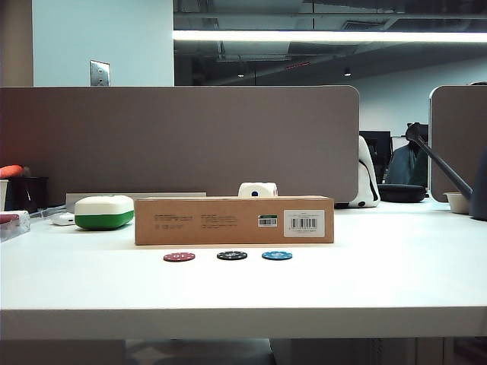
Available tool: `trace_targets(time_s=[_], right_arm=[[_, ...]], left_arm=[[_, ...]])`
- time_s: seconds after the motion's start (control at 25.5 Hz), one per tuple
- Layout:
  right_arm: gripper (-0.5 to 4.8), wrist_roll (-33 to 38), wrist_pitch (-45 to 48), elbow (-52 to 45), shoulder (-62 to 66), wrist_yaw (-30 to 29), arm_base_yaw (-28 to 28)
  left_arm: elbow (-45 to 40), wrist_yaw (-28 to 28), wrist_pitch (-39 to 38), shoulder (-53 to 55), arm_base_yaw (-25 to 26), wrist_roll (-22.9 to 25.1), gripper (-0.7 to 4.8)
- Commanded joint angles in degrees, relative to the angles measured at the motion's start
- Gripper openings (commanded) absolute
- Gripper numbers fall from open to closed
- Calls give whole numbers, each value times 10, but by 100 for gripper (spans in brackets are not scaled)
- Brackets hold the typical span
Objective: Push the chip with the highest value in the row forward next to the rectangular box.
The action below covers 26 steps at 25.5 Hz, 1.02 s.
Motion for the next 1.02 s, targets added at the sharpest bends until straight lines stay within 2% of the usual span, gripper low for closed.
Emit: trace_targets(time_s=[0.04,0.39,0.55,0.82,0.94,1.02], right_arm=[[-9,-2,7,-3,0,0,0],[-9,-1,6,-3,0,0,0],[-9,0,0,-3,0,-1,0],[-9,25,-7,-3,0,-6,0],[-9,106,-13,-3,0,-45,0],[-9,150,-23,-3,0,-75,0]], left_arm=[[3,2,5,0,0,0,-5],[3,2,2,0,-2,0,-5],[3,2,-16,0,-27,0,-5],[12,2,-30,0,-160,0,-5],[13,2,-55,0,-216,0,-5],[13,2,-87,0,-234,0,-5]])
